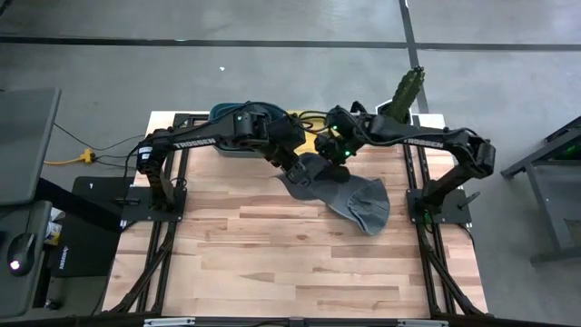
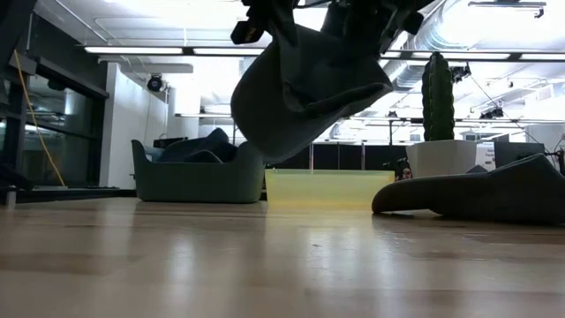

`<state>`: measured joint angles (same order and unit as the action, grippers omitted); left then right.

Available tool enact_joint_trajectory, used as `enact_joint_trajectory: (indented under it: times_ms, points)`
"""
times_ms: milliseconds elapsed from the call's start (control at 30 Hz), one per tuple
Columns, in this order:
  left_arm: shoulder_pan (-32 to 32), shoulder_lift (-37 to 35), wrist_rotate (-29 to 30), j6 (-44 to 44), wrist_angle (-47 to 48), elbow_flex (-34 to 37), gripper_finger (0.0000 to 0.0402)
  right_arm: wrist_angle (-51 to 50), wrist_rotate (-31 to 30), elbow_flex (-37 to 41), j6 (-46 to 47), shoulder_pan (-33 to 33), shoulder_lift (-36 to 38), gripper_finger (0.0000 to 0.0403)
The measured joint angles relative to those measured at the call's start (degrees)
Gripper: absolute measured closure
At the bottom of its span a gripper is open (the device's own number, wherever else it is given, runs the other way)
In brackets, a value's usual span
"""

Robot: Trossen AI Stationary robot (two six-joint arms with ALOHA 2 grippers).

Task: Pick & Place hat
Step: Put the left gray cap into the yellow bin

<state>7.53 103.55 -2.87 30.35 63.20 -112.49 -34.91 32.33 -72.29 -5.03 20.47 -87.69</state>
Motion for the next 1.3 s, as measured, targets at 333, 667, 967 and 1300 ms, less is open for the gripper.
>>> enact_joint_trajectory:
  times_ms: [333,667,967,1300]
  points:
    - [0.0,0.0,-0.02,-1.11,-1.38,0.0,0.0401,3.7,-5.1,0.04,3.26,-1.78,-2.02,0.0135]
    - [0.0,0.0,-0.81,-1.95,-2.6,0.0,0.0401,4.19,-8.43,0.04,6.51,-1.31,-2.0,0.0235]
    - [0.0,0.0,-1.31,-3.12,-2.62,0.0,0.0401,3.53,-8.88,0.04,7.78,-0.51,-1.96,0.0391]
    - [-0.02,0.0,0.65,-6.32,-2.67,0.0,0.0399,1.55,-8.84,0.04,9.63,0.05,-1.76,0.0399]
